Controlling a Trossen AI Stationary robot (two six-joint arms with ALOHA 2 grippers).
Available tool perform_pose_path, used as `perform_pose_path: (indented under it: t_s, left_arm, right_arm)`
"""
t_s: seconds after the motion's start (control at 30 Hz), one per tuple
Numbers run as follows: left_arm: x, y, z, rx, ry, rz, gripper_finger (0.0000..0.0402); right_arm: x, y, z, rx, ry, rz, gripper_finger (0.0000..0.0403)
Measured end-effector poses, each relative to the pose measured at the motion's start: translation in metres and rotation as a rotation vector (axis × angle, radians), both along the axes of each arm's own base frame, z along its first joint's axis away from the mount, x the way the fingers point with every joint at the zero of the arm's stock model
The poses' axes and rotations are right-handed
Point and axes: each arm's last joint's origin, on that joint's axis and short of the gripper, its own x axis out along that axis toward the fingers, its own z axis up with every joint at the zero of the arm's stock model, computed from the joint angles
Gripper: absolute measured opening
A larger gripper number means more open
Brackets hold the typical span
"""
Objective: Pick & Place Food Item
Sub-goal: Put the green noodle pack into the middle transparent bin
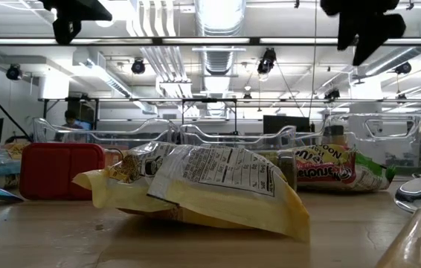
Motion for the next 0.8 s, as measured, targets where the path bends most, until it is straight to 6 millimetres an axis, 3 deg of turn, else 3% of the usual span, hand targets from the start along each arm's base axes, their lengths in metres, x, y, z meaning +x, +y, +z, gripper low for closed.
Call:
perform_pose_path:
  t_s: [0.2, 0.4, 0.6, 0.8]
  left_arm:
    - [0.0, 0.0, 0.0, 0.004, 0.002, -0.008, 0.0018]
    - [0.0, 0.0, 0.0, 0.002, 0.003, -0.012, 0.0018]
    - [0.0, -0.002, 0.0, -0.015, 0.003, -0.058, 0.0018]
    - [0.0, -0.002, -0.002, -0.013, 0.027, -0.082, 0.0018]
  right_arm:
    - [0.012, 0.047, -0.008, -0.136, 0.03, 0.281, 0.0285]
    - [0.027, 0.092, -0.022, -0.205, 0.025, 0.565, 0.0226]
    - [0.048, 0.112, -0.044, -0.224, 0.053, 0.623, 0.0187]
    - [0.067, 0.125, -0.07, -0.207, 0.093, 0.723, 0.0185]
